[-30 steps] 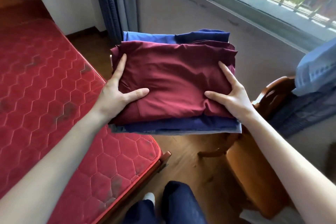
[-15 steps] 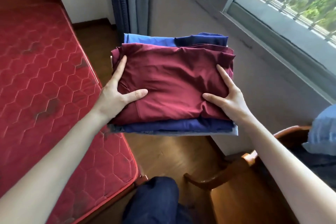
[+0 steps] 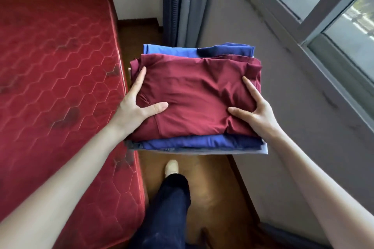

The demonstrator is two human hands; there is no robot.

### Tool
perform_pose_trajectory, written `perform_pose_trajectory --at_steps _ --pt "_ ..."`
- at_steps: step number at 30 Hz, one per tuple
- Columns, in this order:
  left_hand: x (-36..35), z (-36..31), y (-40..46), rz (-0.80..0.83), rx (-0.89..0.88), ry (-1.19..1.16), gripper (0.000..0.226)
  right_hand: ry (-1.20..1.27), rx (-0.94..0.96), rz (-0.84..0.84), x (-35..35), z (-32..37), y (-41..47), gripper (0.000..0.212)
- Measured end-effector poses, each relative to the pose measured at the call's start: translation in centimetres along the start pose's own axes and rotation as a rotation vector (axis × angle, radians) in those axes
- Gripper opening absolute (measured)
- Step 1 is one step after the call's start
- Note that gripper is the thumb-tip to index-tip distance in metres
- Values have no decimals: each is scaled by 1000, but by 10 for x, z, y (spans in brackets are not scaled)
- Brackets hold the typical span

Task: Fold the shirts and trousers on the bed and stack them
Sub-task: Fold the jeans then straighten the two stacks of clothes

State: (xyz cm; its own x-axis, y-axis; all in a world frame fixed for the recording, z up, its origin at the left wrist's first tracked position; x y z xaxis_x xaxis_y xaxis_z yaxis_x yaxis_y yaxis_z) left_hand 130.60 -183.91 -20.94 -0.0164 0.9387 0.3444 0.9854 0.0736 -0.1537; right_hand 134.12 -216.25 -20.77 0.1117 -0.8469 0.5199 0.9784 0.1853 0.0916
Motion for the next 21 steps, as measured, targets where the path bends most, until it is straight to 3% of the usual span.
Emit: perform_pose_trajectory --at_steps 21 --pt "91 -45 365 -308 125 -13 103 102 176 276 -62 -24 485 90"
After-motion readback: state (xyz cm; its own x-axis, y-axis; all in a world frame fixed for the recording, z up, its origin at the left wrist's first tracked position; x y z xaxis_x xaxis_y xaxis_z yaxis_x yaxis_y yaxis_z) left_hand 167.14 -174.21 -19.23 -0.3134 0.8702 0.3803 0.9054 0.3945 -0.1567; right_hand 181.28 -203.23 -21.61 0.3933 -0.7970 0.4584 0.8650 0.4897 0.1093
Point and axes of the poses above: each hand's wrist, its own y-axis towards the middle knuckle, its own x-axis out of the back of the hand, z = x × y, the point moved 10 cm from there along y, towards the middle knuckle, and after that the axes turned 7 degrees about x, right-handed, at the moved point
